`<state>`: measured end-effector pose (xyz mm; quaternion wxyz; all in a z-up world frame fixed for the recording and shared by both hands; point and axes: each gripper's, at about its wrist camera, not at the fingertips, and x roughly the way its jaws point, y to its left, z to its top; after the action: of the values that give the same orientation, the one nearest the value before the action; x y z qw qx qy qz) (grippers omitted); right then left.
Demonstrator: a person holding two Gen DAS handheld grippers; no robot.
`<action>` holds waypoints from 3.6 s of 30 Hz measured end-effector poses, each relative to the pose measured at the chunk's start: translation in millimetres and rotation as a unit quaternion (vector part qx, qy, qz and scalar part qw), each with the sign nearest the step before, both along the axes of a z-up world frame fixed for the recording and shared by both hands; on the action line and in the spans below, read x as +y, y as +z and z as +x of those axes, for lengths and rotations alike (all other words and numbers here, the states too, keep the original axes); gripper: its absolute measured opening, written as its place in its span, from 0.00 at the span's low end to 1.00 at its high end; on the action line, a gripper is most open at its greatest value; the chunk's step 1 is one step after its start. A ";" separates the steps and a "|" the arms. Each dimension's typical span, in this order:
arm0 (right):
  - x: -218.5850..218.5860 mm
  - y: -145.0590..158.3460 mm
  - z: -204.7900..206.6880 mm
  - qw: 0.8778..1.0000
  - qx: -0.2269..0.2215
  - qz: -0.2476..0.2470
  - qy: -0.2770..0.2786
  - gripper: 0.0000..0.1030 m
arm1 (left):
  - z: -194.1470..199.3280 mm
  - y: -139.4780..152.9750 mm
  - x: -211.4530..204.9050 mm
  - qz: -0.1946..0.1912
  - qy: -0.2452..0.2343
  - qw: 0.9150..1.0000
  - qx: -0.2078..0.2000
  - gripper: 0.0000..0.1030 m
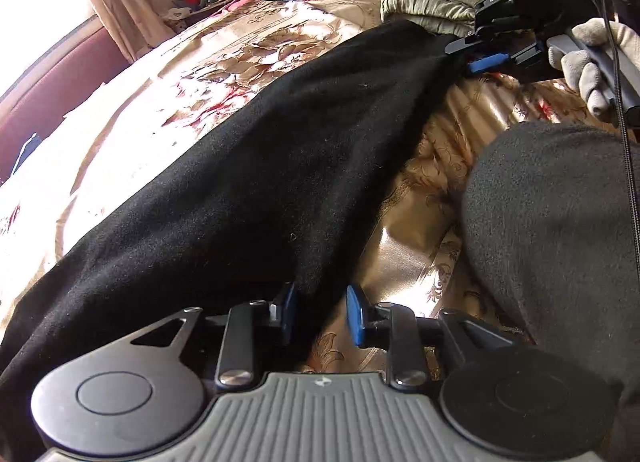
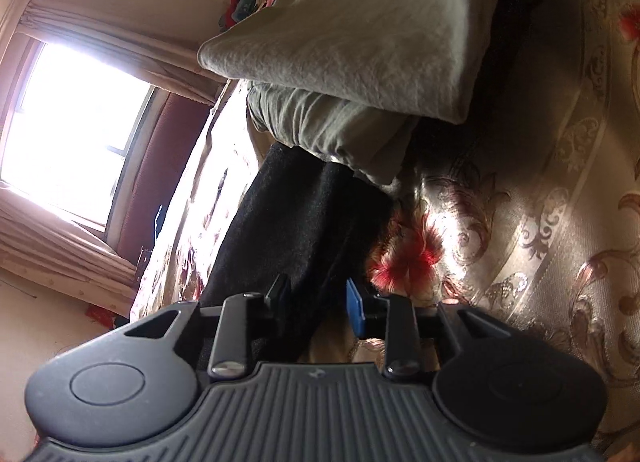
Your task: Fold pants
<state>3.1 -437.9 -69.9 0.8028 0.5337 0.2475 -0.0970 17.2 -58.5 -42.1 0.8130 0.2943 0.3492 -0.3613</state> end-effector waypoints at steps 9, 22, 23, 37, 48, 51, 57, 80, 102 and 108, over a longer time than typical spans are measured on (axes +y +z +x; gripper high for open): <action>-1.6 -14.1 8.5 0.998 -0.039 0.032 -0.025 0.37 | -2.8 4.5 0.4 -0.010 -0.005 1.000 0.000 0.40; 8.5 34.2 -8.7 0.998 -0.029 -0.051 -0.013 0.39 | -0.8 4.5 0.0 -0.024 -0.003 1.000 0.001 0.41; 8.0 31.9 -3.5 0.999 -0.019 -0.049 -0.013 0.39 | -0.3 5.6 -1.0 -0.025 -0.003 1.000 0.000 0.41; -4.5 26.3 20.5 0.999 -0.030 -0.016 -0.021 0.05 | 4.4 13.4 -7.7 -0.039 -0.009 0.999 -0.013 0.42; -9.3 -0.4 23.3 1.000 0.021 -0.005 -0.014 0.07 | 6.9 1.2 -12.8 -0.018 -0.008 1.000 -0.007 0.42; -5.8 15.9 7.4 0.999 0.003 -0.026 -0.026 0.06 | 8.3 3.7 -8.5 -0.024 -0.007 1.000 0.000 0.42; -8.1 13.3 5.3 0.999 0.017 -0.042 -0.019 0.02 | 9.2 2.3 -10.3 -0.027 -0.007 1.000 -0.003 0.42; 24.5 28.2 1.7 1.000 0.022 -0.016 0.004 0.27 | 12.2 11.6 -11.2 -0.059 -0.006 0.998 -0.016 0.43; 34.9 -16.0 52.6 0.994 -0.012 0.091 0.051 0.26 | 19.8 8.4 -32.4 -0.069 -0.018 0.997 -0.011 0.45; 35.7 -11.9 36.5 0.994 -0.013 0.089 0.060 0.27 | 20.8 6.4 -35.2 -0.069 -0.021 0.997 -0.012 0.46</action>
<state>39.6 -402.2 -81.8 0.7598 0.5881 0.2763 -0.0199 38.1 -93.7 -35.7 0.8276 0.2492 0.3077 -0.3978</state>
